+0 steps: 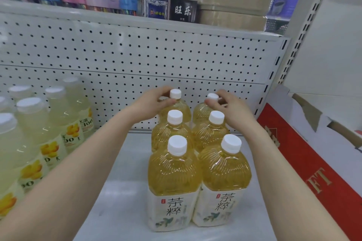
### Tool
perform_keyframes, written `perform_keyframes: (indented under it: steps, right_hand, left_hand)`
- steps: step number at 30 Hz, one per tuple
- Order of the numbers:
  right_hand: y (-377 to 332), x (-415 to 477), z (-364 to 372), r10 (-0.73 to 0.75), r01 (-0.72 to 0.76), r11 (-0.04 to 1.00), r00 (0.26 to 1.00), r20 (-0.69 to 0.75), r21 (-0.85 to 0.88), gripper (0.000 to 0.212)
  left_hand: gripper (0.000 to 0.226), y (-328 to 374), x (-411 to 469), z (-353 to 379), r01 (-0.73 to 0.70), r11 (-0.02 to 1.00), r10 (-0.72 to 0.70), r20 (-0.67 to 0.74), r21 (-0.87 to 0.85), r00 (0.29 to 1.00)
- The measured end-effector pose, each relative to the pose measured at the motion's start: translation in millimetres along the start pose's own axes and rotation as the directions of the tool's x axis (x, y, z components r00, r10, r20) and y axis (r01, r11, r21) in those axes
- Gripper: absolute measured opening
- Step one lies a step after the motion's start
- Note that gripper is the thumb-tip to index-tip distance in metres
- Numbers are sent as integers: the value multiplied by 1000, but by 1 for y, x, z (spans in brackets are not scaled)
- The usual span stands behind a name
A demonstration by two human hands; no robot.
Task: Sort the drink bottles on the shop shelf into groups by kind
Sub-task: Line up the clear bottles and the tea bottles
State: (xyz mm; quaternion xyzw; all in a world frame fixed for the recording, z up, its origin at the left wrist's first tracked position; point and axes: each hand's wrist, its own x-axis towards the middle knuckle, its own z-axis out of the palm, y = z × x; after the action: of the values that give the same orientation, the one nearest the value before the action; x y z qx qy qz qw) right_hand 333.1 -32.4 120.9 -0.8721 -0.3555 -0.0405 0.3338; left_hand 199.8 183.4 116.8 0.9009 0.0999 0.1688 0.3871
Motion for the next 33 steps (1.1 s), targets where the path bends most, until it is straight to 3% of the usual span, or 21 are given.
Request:
perform_keyframes:
  steps: [6, 14, 16, 18, 20, 21, 24, 27, 33]
  right_hand:
    - [-1, 2, -1, -65, 47, 992, 986, 151, 117, 23]
    - [-6, -27, -3, -40, -7, 941, 991, 130, 338, 35]
    - [0, -51, -5, 6, -28, 869, 999, 46, 494, 39]
    - [0, -78, -7, 95, -31, 720, 994, -54, 693, 40]
    - [9, -115, -1, 154, -58, 554, 987, -34, 831, 39]
    - [12, -133, 10, 135, -22, 546, 989, -62, 838, 39]
    - [12, -184, 56, -32, 234, 761, 945, -324, 606, 66]
    - [10, -200, 79, -65, 321, 784, 894, -443, 532, 87]
    - [2, -191, 89, -52, 360, 786, 849, -526, 503, 87]
  left_hand:
    - [25, -13, -20, -2, -27, 993, 27, 4, -114, 1000]
    - [40, -11, -56, 14, 30, 960, -59, -95, -280, 994]
    - [47, -11, -84, 13, 35, 926, -110, -179, -377, 978]
    - [54, -15, -114, 23, 3, 881, -125, -225, -473, 966]
    - [77, -17, -146, 43, 51, 808, -182, -167, -587, 969]
    - [88, -16, -162, 56, 43, 794, -146, -122, -606, 982]
    - [107, -4, -199, 98, -81, 883, 37, -104, -462, 994]
    - [121, -7, -204, 113, -117, 922, 33, -224, -370, 974]
    - [119, -15, -194, 105, -114, 950, 40, -251, -289, 967]
